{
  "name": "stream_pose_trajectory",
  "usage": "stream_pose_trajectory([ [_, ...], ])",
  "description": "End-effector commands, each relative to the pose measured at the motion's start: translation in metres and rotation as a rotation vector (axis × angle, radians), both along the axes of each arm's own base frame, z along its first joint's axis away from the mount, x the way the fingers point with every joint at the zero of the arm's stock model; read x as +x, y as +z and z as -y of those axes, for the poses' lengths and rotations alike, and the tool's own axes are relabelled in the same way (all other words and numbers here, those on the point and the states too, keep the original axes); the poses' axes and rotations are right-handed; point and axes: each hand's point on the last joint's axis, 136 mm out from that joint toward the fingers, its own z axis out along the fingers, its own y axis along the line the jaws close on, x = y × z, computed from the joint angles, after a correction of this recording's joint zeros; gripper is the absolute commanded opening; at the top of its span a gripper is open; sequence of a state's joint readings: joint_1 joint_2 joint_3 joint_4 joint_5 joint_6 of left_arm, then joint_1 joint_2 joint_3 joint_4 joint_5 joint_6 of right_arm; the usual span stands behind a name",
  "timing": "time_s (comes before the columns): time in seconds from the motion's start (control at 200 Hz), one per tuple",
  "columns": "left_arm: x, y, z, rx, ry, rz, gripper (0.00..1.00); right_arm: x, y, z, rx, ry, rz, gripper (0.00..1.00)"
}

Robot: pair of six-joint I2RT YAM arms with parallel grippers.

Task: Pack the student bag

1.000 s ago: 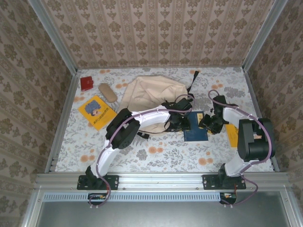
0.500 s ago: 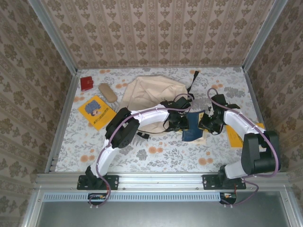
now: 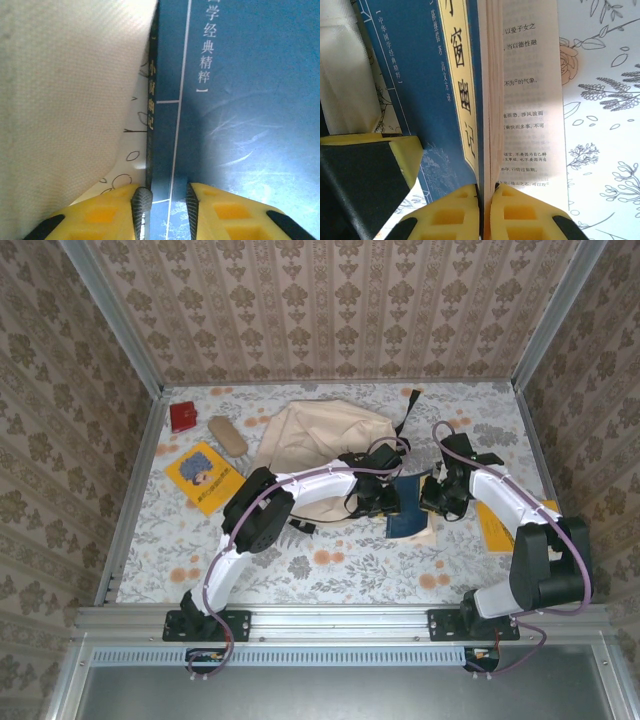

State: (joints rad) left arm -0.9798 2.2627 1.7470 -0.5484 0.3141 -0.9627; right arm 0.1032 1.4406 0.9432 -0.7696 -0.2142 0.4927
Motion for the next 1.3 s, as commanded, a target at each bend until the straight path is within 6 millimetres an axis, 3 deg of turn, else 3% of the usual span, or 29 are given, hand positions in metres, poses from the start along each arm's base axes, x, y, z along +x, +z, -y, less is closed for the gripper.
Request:
stream_pose_trajectory([
  [0.0,0.013,0.038,0.010,-0.091,-0.032,0.063,0.34,-0.001,0.014,0.006,-0.044,0.004,0.010,0.05],
  [0.155,0.024,0.080,0.007,-0.149,-0.062,0.138,0.43,0.004,0.027,0.010,-0.063,-0.006,0.041,0.02],
  [0.34,0.045,0.123,-0.020,-0.216,-0.059,0.210,0.54,0.015,0.080,0.005,-0.025,0.003,0.201,0.03],
  [0.59,0.073,0.145,-0.073,-0.380,-0.004,0.237,0.72,0.029,0.146,-0.054,0.342,0.112,0.395,0.07],
  [0.7,0.074,0.157,-0.078,-0.488,0.001,0.236,0.81,0.035,0.164,-0.076,0.492,0.152,0.435,0.08],
  [0.85,0.070,0.175,-0.070,-0.642,-0.012,0.226,0.90,0.043,0.177,-0.095,0.631,0.187,0.454,0.08],
  [0.955,0.071,0.177,-0.066,-0.698,-0.005,0.189,0.89,0.045,0.179,-0.101,0.683,0.206,0.448,0.09],
  [1.09,0.076,0.188,-0.065,-0.779,0.012,0.169,0.83,0.047,0.167,-0.098,0.655,0.191,0.421,0.09],
  [1.2,0.078,0.197,-0.066,-0.824,0.016,0.164,0.70,0.050,0.155,-0.094,0.620,0.174,0.393,0.09],
  [1.265,0.079,0.199,-0.068,-0.829,0.015,0.167,0.55,0.052,0.148,-0.091,0.592,0.162,0.381,0.09],
  [1.295,0.080,0.200,-0.069,-0.825,0.019,0.169,0.48,0.053,0.144,-0.088,0.571,0.147,0.374,0.15],
])
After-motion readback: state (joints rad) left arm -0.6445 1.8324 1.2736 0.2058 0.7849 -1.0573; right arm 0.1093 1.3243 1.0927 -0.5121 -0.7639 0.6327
